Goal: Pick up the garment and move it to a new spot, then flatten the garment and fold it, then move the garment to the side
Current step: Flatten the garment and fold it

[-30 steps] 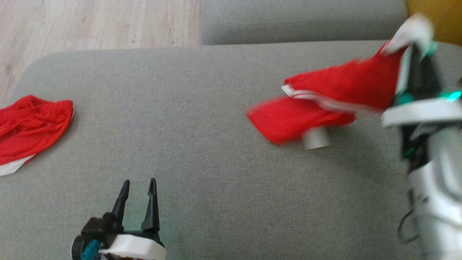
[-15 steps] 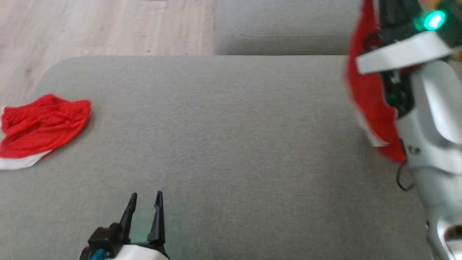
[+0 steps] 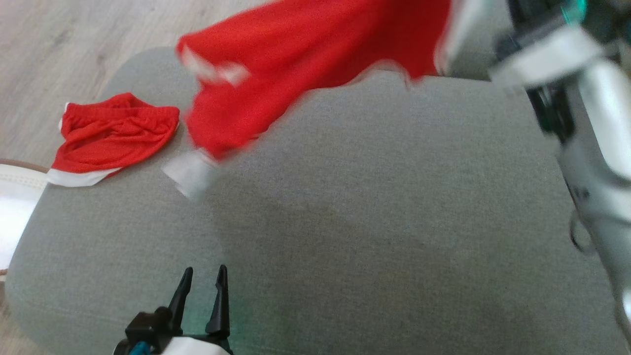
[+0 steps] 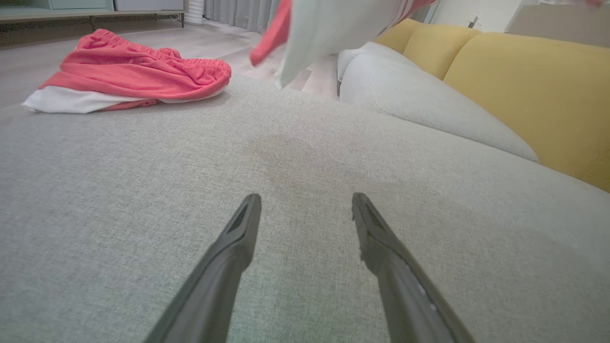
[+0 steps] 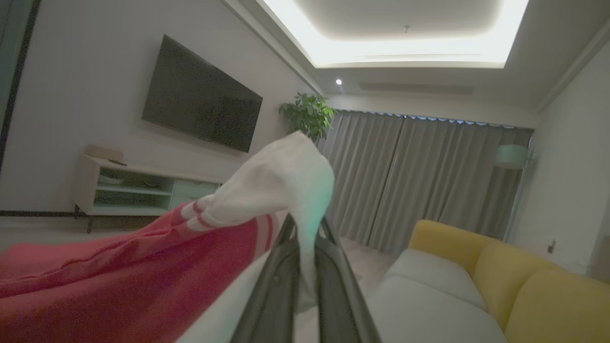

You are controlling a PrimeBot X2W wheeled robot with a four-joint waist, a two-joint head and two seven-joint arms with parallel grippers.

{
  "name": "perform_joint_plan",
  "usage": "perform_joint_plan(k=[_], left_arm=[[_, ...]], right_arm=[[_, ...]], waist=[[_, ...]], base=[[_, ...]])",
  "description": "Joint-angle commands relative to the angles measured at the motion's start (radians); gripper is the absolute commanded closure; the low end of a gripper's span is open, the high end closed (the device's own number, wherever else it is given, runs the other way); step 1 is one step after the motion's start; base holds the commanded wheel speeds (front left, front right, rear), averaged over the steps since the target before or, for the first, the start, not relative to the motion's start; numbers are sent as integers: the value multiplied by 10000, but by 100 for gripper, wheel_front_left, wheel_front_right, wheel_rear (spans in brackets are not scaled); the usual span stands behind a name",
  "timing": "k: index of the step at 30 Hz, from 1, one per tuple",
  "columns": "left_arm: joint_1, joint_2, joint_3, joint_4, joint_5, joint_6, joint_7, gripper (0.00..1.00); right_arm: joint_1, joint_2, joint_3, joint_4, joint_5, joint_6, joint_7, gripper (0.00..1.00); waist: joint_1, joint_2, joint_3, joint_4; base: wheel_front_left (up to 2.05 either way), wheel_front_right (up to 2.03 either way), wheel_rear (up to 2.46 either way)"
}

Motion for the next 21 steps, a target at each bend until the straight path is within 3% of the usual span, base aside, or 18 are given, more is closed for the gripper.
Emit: perform_joint_plan(k=[1, 6, 11, 12, 14, 15, 16, 17, 21], left_arm=[[-240, -1, 221, -249, -75, -34, -65, 0], [-323, -1, 205, -216, -92, -51, -65, 0], [-503, -1, 164, -255, -76, -76, -65, 0], [-545, -1, 151, -260, -71, -81, -65, 0], [-626, -1, 108, -277, -99, -90, -65, 0], [-658, -1, 85, -283, -106, -94, -65, 0], [-687, -1, 76, -296, -140, -97, -65, 0], [-717, -1, 64, -304, -169, -100, -65, 0], [-866, -1, -88, -306, -249, -116, -65, 0]], right_arm=[[483, -286, -298, 65, 75, 75, -36, 100], [2032, -851, -1093, 585, -123, 75, -36, 100], [3658, -797, -1628, 685, -308, 75, -36, 100], [3976, -741, -1681, 656, -353, 75, -36, 91], [4597, -604, -1824, 605, -466, 75, -36, 64], [4895, -531, -1857, 614, -552, 75, -36, 42], [5160, -452, -1980, 656, -634, 75, -36, 4], [5386, -357, -2125, 671, -729, 75, -36, 0], [6193, 48, -2799, 620, -1162, 75, -36, 0]], waist=[[1, 0, 119, -10], [1, 0, 406, -321], [1, 0, 558, -784], [1, 0, 570, -873], [1, 0, 559, -1042], [1, 0, 540, -1130], [1, 0, 523, -1214], [1, 0, 500, -1297], [1, 0, 412, -1591]], base=[[0, 0, 0], [0, 0, 0], [0, 0, 0], [0, 0, 0], [0, 0, 0], [0, 0, 0], [0, 0, 0], [0, 0, 0], [0, 0, 0]])
